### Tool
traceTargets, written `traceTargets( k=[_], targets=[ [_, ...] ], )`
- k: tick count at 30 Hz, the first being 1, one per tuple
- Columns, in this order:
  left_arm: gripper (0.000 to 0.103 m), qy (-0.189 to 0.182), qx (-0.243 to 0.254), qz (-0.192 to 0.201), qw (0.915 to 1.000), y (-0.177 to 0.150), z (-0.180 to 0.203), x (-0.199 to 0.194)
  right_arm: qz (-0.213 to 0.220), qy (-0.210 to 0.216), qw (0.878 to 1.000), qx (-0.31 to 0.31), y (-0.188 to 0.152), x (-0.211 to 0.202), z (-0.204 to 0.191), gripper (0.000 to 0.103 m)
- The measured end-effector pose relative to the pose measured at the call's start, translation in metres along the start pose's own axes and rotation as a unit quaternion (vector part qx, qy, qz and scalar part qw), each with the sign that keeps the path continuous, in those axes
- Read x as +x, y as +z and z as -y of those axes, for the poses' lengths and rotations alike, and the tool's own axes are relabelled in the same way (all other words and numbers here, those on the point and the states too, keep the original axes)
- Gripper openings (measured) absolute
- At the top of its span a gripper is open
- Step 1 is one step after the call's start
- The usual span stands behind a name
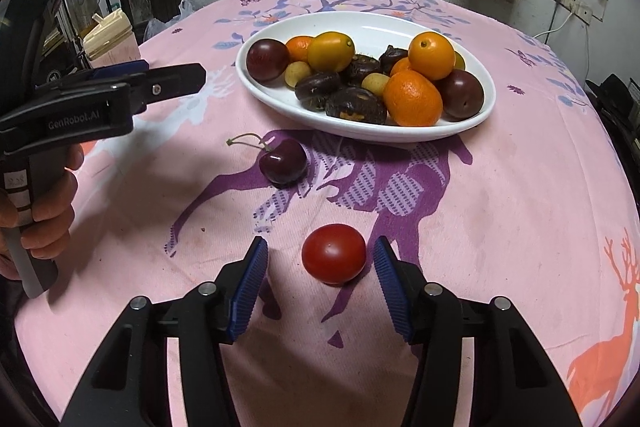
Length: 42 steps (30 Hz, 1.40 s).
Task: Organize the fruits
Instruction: 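Grasp a red cherry tomato with the right gripper while the left grasps a cherry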
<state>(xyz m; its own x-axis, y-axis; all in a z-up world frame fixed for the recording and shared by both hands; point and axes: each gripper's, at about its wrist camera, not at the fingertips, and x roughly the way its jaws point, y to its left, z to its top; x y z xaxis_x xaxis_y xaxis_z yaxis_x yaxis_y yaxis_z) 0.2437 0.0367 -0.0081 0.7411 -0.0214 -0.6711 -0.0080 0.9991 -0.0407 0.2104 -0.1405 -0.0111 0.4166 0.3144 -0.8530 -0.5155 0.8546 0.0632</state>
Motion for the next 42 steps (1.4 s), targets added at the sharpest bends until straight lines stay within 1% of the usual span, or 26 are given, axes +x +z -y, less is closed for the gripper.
traceTargets(
  k=[5, 10, 13, 14, 16, 19, 21, 23, 26, 27, 29, 31, 32, 35, 38, 40, 42],
  targets=[
    [0.098, -0.001, 0.001, -0.002, 1.0000, 0.000, 0.000, -0.001, -0.005, -0.003, 1.000, 0.002, 0.000, 0.002, 0.001, 0.052],
    [0.098, 0.001, 0.003, -0.001, 1.0000, 0.000, 0.000, -0.001, -0.008, -0.010, 1.000, 0.002, 0.000, 0.005, 0.002, 0.046],
    [0.098, 0.001, 0.003, -0.003, 1.0000, 0.000, 0.001, 0.000, -0.004, -0.016, 1.000, 0.002, 0.000, 0.004, 0.003, 0.034],
    [0.098, 0.001, 0.003, -0.003, 1.0000, 0.000, 0.001, 0.000, -0.003, -0.014, 1.000, 0.006, 0.000, 0.004, 0.005, 0.032],
    [0.098, 0.000, 0.003, -0.003, 1.0000, 0.000, 0.001, 0.000, -0.002, -0.009, 1.000, 0.018, 0.001, 0.003, 0.009, 0.031],
    [0.098, -0.008, 0.004, -0.007, 0.9999, -0.001, 0.003, 0.002, 0.007, -0.013, 0.999, 0.032, 0.002, -0.001, 0.015, 0.031],
    [0.098, -0.021, 0.008, -0.014, 0.9996, -0.003, 0.007, 0.003, 0.012, -0.015, 0.999, 0.039, 0.003, -0.003, 0.017, 0.031],
    [0.098, -0.043, 0.018, -0.021, 0.9987, -0.007, 0.015, 0.003, 0.017, -0.016, 0.999, 0.045, 0.003, -0.006, 0.020, 0.031],
    [0.098, -0.083, 0.054, -0.037, 0.9943, -0.014, 0.036, 0.006, 0.024, -0.013, 0.998, 0.055, 0.004, -0.010, 0.025, 0.031],
    [0.097, -0.095, 0.073, -0.041, 0.9919, -0.016, 0.045, 0.007, 0.027, -0.011, 0.998, 0.057, 0.004, -0.011, 0.026, 0.031],
    [0.082, -0.104, 0.103, -0.046, 0.9882, -0.021, 0.059, 0.009, 0.030, -0.009, 0.998, 0.059, 0.004, -0.014, 0.027, 0.031],
    [0.064, -0.110, 0.125, -0.055, 0.9845, -0.026, 0.071, 0.014, 0.032, -0.007, 0.998, 0.062, 0.004, -0.015, 0.028, 0.031],
    [0.059, -0.107, 0.135, -0.059, 0.9833, -0.028, 0.076, 0.017, 0.032, -0.006, 0.997, 0.063, 0.004, -0.016, 0.028, 0.031],
    [0.054, -0.100, 0.143, -0.063, 0.9826, -0.029, 0.082, 0.024, 0.033, -0.005, 0.997, 0.067, 0.003, -0.017, 0.030, 0.031],
    [0.053, -0.104, 0.137, -0.067, 0.9829, -0.023, 0.085, 0.032, 0.033, -0.003, 0.997, 0.071, 0.003, -0.018, 0.031, 0.031],
    [0.053, -0.103, 0.140, -0.068, 0.9825, -0.021, 0.089, 0.037, 0.032, -0.002, 0.997, 0.072, 0.003, -0.018, 0.032, 0.031],
    [0.051, -0.103, 0.146, -0.074, 0.9812, -0.019, 0.092, 0.042, 0.032, -0.002, 0.997, 0.072, 0.003, -0.018, 0.032, 0.032]
  ],
)
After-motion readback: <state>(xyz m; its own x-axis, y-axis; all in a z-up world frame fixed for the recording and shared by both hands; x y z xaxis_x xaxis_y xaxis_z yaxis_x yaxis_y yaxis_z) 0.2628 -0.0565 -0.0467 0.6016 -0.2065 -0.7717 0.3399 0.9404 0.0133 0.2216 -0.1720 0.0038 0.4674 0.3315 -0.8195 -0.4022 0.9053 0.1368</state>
